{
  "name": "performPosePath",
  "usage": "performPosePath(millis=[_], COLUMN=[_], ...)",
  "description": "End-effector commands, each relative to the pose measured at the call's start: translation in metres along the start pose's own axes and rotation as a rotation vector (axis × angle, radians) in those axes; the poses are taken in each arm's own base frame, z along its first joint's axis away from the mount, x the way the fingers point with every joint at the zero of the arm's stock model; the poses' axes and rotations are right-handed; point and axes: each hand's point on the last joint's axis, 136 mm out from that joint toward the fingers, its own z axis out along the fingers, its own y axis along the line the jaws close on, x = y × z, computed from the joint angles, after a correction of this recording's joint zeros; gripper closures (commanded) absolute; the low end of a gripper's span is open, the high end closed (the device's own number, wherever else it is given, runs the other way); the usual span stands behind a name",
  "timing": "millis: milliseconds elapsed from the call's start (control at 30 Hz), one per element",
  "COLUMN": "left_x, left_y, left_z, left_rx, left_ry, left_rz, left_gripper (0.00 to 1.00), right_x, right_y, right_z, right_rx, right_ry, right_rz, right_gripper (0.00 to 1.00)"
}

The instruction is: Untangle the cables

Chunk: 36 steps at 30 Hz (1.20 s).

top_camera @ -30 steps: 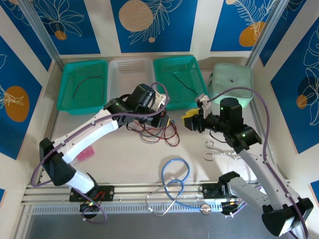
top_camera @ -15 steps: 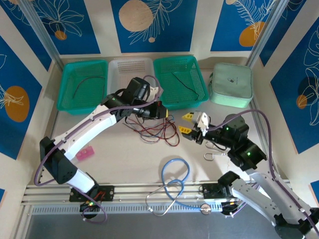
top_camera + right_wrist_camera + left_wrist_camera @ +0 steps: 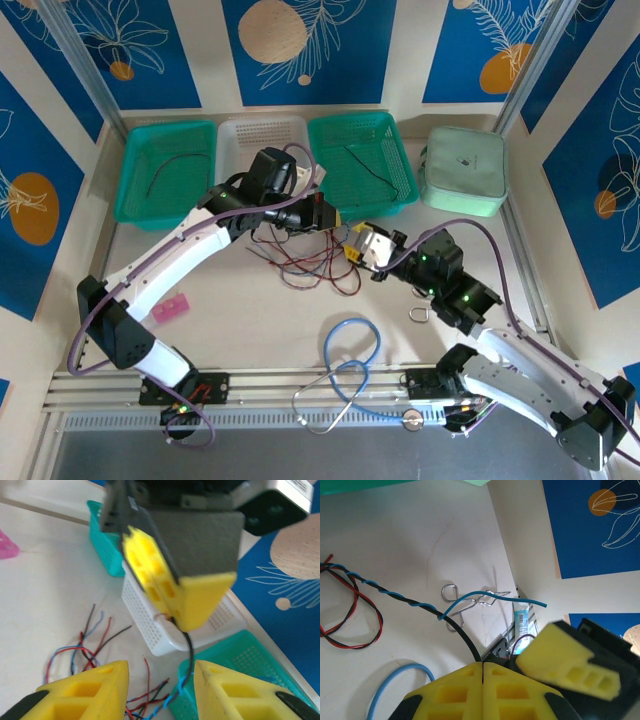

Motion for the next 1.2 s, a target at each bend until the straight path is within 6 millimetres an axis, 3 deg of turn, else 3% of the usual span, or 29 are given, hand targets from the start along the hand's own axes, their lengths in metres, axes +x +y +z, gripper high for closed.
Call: performPosePath(millis=[0,600,933,1067,1100,1133,1167], left_x=[-0.002,0.005,0.006,0.005,0.004,0.002,0.000], left_y=[-0.020,-0.019,-0.020,-0.020,-0.021,-0.021,-0.023], left_z=[-0.017,-0.022,-0.024,-0.024,-0.025,-0.027,-0.031], left_rx=[0.060,0.070,0.074,0.077,0.078,0.074,0.070], left_ry=[-0.023,-0.024,-0.028,-0.033,-0.041,-0.053,-0.073], left_rz=[0.020,0.014,0.013,0.023,0.032,0.041,0.053], left_gripper=[1.00,1.00,1.00,1.00,0.86,0.63,0.51], right_x=[-0.019,-0.020,-0.014,-0.014,-0.014,-0.014,-0.014], right_y=[-0.018,-0.024,-0.022,-0.020,-0.019,-0.019,-0.018], right_z=[0.000,0.022,0.031,0.032,0.031,0.030,0.028], right_rx=[0.058,0.022,-0.003,-0.023,-0.035,-0.042,-0.050], right_ry=[-0.070,-0.065,-0.049,-0.044,-0.045,-0.048,-0.057], right_rz=[-0.019,0.015,0.021,0.019,0.022,0.027,0.031], right_gripper=[0.61,0.69,0.82,0.97,1.00,1.00,1.00])
